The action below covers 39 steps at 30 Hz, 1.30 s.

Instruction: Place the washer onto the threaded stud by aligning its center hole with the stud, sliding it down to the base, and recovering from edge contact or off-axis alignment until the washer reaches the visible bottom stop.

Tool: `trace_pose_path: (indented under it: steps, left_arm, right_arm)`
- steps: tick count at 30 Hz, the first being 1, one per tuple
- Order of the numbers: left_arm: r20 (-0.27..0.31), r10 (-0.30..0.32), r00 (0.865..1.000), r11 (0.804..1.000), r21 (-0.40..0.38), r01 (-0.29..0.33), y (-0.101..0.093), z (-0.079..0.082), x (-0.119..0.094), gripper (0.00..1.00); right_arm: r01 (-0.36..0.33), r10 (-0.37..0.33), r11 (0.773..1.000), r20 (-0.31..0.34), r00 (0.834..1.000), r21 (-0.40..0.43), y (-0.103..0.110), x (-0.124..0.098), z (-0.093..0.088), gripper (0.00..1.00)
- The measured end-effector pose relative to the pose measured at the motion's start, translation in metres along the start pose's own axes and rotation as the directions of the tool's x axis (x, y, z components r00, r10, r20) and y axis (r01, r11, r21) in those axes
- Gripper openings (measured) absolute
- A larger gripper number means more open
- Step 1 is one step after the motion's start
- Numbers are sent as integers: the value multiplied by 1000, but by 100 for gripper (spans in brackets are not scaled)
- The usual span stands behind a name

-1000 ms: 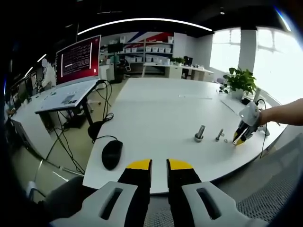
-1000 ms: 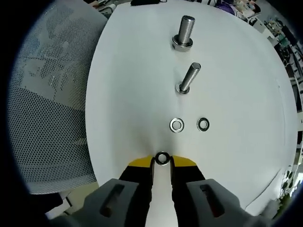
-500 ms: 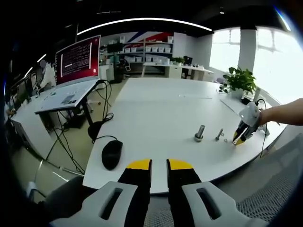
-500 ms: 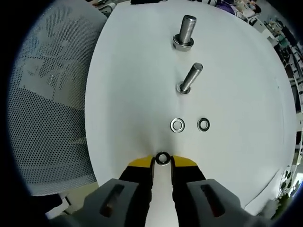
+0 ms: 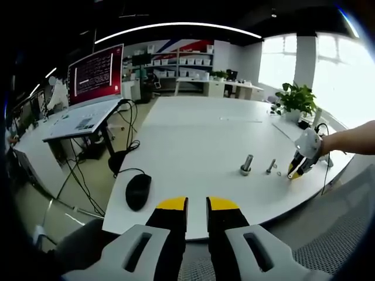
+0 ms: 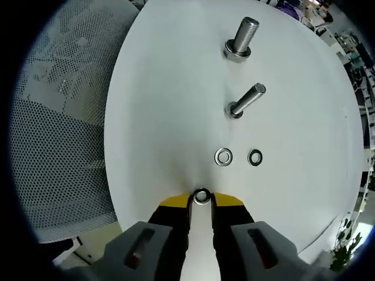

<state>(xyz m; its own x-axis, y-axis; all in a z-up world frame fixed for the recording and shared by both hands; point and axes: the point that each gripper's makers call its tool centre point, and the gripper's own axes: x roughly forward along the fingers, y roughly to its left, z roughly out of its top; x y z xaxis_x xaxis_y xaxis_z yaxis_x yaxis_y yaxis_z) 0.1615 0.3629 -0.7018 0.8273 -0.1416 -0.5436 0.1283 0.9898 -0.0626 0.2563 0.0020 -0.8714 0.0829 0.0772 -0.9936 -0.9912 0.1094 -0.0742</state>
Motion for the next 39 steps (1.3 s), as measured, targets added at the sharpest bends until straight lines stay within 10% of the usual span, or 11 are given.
trace_pose_path:
  steps: [39]
  left_arm:
    - [0,4,1000,1000,-5,-4,1,0,0,10]
  right_arm:
    - [-25,25,1000,22,999,-11,-2,-1,-2,15]
